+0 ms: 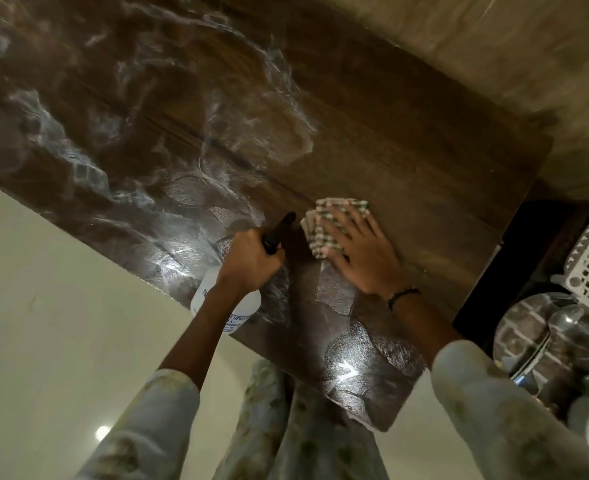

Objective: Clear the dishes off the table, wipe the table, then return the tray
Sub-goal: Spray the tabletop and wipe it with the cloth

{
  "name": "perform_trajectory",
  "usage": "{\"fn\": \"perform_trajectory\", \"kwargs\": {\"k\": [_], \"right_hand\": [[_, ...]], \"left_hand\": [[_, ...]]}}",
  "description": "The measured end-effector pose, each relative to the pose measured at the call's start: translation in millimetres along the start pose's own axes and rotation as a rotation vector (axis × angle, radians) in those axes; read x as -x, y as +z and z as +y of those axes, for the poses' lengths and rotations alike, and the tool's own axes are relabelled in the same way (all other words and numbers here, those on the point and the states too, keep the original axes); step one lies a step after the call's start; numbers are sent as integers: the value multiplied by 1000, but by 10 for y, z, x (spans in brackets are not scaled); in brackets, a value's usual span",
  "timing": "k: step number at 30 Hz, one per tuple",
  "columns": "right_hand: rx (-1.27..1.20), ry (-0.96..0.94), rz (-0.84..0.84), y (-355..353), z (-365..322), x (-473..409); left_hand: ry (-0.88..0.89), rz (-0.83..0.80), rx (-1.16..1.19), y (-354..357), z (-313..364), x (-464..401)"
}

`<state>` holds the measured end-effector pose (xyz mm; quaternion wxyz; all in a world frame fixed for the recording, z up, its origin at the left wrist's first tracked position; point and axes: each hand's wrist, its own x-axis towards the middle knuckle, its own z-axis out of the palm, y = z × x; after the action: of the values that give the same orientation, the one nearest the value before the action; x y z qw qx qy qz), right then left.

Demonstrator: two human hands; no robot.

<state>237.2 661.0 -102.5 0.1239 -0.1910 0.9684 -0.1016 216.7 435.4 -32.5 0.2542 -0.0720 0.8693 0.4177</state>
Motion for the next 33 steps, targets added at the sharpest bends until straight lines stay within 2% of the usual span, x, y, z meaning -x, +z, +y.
{"fn": "perform_trajectory", "kwargs": {"k": [4, 6, 10, 13, 18, 20, 26, 33], "right_hand": [[-84, 194, 87, -66, -135, -377], [-130, 225, 104, -27, -372, -534], [-120, 13, 49, 84, -626, -348], [-70, -59, 83, 165, -356, 19], [-116, 379, 152, 141, 27, 560], [-125, 463, 168, 172, -29, 743], [-147, 475, 156, 314, -180, 1200], [-167, 489, 137, 290, -211, 1162]], "left_hand": [[41, -8, -10, 15, -2, 53], [61, 13, -23, 20, -7, 77], [82, 23, -59, 42, 10, 135], [62, -11, -78, 81, 45, 244], [29, -141, -115, 260, 47, 525], [6, -211, -119, 357, 17, 651], [3, -221, -135, 601, -62, 1011], [11, -217, -112, 635, -69, 1105]]}}
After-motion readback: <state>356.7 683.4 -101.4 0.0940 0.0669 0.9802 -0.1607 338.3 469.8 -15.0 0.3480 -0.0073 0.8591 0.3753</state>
